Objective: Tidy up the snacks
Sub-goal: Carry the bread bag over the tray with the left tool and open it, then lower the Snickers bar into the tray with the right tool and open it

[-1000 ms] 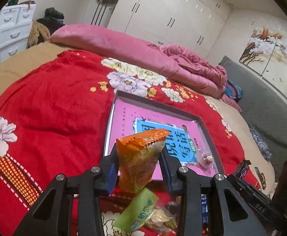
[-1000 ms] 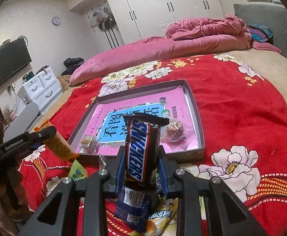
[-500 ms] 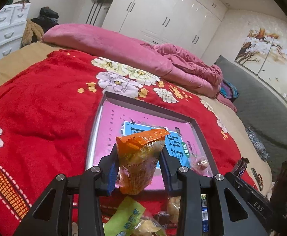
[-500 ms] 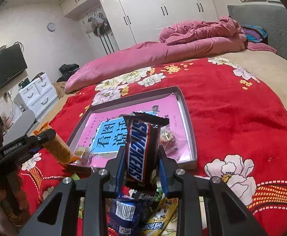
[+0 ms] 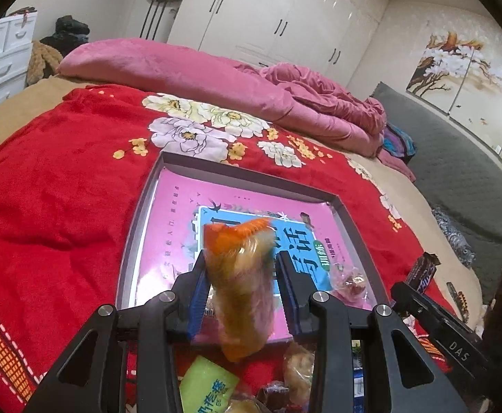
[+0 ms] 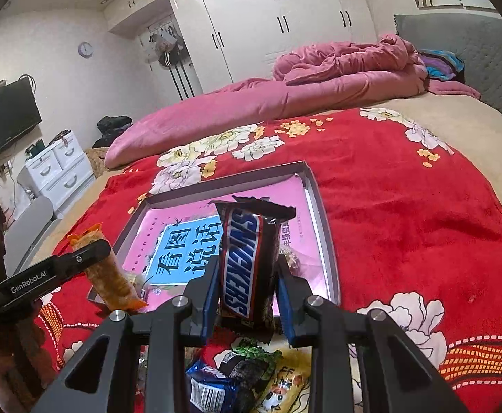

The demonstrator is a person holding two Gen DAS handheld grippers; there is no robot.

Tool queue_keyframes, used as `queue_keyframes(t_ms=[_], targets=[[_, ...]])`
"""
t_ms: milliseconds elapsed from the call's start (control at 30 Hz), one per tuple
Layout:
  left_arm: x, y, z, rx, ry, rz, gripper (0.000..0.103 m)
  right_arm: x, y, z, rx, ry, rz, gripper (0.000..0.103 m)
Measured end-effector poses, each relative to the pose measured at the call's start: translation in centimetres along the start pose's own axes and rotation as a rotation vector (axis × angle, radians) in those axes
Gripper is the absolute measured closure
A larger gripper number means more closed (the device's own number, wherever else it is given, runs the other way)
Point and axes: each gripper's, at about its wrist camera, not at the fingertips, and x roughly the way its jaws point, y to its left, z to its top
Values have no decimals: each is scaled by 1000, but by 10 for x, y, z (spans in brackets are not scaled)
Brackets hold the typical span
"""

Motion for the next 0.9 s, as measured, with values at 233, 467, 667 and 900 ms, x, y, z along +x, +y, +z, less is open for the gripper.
queue_keyframes(t_ms=[233,467,667,900], targets=[[12,1,1,2,18,8,64,7,0,1,2,6,-6,73],[25,2,-1,6,63,9,64,16,1,1,0,28,-3,73],[33,1,-6,13,103,16,64,29,6,3,-26,48,9,73],[40,-4,-10,59,141,57,64,44,13,5,-51,60,39,73]])
